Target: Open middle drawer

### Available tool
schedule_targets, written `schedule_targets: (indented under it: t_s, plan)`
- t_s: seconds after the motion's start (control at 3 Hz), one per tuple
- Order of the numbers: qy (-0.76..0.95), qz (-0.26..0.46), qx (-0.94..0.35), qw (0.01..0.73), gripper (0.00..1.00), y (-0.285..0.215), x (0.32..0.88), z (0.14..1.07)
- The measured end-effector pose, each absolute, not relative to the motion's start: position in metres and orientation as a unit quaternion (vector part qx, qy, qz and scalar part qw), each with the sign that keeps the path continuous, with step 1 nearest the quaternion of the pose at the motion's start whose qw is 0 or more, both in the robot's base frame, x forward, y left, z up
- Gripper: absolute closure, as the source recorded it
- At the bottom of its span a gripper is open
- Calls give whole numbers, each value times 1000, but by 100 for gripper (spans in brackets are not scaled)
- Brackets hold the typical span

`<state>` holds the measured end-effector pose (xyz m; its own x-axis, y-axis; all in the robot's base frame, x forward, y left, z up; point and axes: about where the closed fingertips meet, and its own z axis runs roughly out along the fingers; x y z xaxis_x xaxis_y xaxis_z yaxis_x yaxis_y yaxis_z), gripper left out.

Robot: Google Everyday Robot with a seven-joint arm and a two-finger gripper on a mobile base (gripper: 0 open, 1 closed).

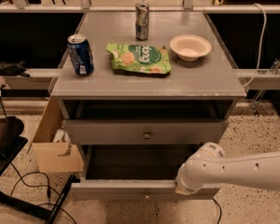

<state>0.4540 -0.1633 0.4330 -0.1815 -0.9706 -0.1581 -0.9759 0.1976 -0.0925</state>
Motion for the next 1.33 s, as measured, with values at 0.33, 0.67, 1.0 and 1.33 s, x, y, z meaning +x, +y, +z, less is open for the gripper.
schedule_targets:
  t_s: [0.33,0.67,1.0,1.33]
  plan:
    - [768,15,-633,91,61,-163,454,433]
    - [768,15,-633,91,37,-163,454,433]
    - [768,15,-633,91,6,-163,454,433]
    - [768,15,-633,91,0,-163,454,433]
